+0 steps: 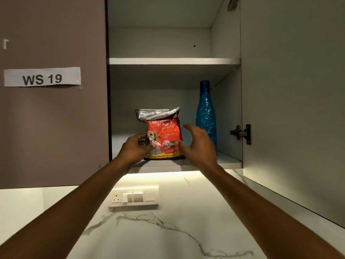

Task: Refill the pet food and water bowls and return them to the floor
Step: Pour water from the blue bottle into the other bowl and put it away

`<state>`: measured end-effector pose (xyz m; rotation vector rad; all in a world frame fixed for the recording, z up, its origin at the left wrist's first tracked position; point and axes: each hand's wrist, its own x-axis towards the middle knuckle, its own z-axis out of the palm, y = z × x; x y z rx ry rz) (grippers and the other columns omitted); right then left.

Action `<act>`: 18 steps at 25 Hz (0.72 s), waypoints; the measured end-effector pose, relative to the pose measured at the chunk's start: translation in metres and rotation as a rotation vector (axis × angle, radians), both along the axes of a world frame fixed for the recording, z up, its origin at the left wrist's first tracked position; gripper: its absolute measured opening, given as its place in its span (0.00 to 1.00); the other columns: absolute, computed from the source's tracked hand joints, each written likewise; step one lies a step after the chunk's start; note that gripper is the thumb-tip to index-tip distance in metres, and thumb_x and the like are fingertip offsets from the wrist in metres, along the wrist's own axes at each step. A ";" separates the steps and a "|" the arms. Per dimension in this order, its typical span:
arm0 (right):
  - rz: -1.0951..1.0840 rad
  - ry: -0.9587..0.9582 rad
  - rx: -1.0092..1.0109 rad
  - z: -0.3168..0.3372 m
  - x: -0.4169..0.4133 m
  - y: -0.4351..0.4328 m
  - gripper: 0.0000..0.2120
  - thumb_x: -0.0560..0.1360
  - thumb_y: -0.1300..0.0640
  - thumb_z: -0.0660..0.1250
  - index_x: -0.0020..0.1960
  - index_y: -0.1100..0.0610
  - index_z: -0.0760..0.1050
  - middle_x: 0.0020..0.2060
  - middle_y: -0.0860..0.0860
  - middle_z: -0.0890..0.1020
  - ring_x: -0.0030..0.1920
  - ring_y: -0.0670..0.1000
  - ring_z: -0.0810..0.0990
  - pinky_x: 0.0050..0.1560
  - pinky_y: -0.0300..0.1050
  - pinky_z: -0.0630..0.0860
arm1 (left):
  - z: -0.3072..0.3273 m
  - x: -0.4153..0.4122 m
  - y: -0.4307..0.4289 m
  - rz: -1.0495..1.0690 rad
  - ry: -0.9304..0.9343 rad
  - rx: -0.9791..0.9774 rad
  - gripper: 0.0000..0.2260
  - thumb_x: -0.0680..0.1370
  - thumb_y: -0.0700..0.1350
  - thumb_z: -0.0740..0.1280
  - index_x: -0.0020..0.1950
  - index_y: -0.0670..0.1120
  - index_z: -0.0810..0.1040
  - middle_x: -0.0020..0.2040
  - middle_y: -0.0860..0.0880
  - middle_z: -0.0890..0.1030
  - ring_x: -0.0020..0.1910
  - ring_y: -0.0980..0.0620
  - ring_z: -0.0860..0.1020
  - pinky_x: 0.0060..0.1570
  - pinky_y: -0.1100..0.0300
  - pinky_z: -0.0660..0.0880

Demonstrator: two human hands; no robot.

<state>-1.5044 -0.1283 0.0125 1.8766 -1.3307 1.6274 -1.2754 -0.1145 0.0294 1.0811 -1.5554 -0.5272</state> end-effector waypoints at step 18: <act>0.230 -0.429 0.170 0.014 -0.058 0.035 0.36 0.69 0.43 0.84 0.71 0.55 0.76 0.58 0.45 0.84 0.49 0.38 0.82 0.36 0.22 0.75 | 0.009 -0.039 0.074 -0.245 0.114 -0.045 0.16 0.81 0.45 0.74 0.68 0.45 0.81 0.62 0.45 0.85 0.62 0.46 0.85 0.59 0.51 0.84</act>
